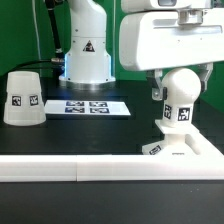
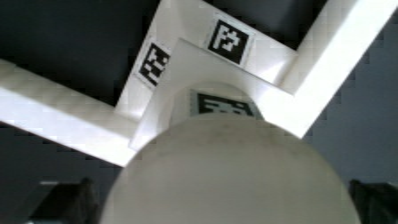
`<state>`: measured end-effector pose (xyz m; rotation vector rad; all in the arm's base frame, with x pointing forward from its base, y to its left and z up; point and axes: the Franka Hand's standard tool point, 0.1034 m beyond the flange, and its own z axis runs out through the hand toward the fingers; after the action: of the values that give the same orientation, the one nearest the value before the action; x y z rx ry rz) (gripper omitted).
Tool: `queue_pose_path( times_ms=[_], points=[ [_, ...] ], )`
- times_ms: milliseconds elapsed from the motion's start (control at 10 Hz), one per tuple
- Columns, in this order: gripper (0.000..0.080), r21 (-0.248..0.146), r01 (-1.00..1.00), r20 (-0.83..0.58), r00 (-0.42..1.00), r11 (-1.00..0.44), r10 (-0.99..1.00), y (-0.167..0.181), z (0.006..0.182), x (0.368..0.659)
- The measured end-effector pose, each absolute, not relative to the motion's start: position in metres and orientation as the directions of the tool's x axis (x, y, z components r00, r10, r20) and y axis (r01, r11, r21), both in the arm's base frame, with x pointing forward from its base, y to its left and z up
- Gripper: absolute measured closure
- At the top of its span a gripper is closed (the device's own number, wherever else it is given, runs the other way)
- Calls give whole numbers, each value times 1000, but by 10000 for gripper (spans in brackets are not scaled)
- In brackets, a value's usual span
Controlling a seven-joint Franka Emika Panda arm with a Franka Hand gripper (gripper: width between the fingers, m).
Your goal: Assemble lamp
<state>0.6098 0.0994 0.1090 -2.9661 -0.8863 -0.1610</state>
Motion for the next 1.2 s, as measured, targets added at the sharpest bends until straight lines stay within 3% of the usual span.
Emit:
queue_pose_path(
  times_ms=[500,900,1000,1100,1200],
  points=[
    [101,72,906,21,416,-417,909,99,109,616],
    [101,85,971,-5,225,-224,974,95,112,619],
    [101,85,968,-4,237,-236,972,95,112,619],
    [202,85,968,-4,238,-236,971,95,112,619],
    [225,84,968,-4,238,-237,971,94,112,619]
  ],
)
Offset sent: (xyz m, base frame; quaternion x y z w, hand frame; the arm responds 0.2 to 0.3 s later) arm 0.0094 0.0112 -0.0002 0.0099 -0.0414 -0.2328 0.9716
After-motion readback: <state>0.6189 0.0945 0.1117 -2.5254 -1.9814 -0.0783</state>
